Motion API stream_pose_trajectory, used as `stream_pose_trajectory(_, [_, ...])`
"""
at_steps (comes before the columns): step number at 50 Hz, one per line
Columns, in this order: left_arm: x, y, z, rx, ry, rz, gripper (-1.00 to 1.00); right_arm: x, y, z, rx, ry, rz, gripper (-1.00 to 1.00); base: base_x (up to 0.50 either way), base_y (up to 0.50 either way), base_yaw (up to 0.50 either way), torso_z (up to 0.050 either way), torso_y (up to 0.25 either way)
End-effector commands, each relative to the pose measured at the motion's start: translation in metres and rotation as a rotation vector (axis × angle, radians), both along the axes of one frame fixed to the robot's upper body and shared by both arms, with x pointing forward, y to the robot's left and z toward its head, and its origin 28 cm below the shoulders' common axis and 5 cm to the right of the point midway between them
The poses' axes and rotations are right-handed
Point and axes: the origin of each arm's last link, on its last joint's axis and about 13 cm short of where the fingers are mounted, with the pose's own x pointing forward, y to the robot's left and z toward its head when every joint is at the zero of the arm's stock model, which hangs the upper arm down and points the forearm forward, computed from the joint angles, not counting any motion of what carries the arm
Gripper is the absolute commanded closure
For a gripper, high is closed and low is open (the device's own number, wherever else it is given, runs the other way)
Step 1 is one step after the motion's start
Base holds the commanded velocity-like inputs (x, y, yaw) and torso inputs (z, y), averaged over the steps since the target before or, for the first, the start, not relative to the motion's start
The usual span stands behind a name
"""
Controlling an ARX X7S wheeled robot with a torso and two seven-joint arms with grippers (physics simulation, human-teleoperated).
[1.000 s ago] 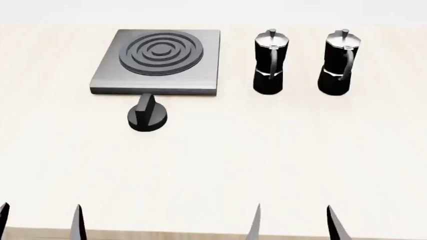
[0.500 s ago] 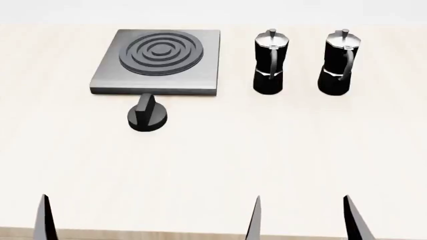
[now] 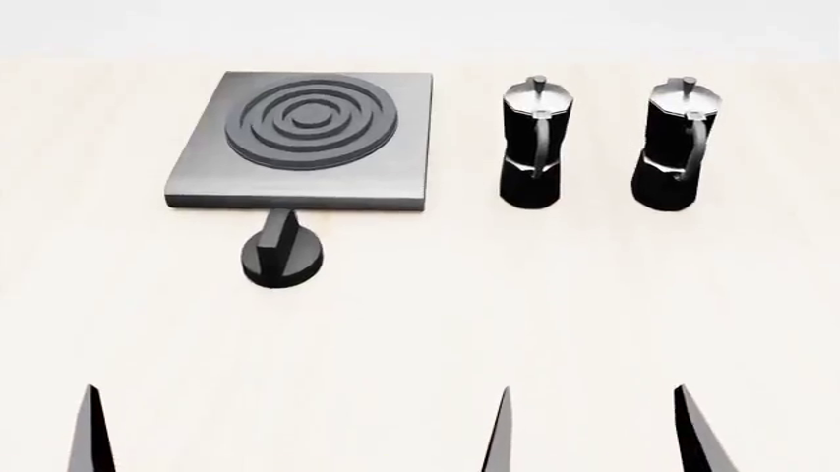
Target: Put both moka pots on the stove.
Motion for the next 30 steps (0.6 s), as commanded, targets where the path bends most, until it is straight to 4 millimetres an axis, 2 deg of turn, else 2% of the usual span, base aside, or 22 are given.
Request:
stream_pose_trajectory(1, [0.0012, -0.0005, -0.0014, 0.000, 0.005, 0.000, -1.00, 0.0010, 0.0002, -0.0015, -0.005, 0.005, 0.002, -1.00, 0.18, 0.00, 0.00, 0.000, 0.000])
stream_pose_trajectory(30, [0.0028, -0.0005, -0.0044, -0.005, 0.012, -0.008, -1.00, 0.0033, -0.0005, -0.0036, -0.012, 0.021, -0.005, -1.00, 0.18, 0.00, 0.00, 0.000, 0.000])
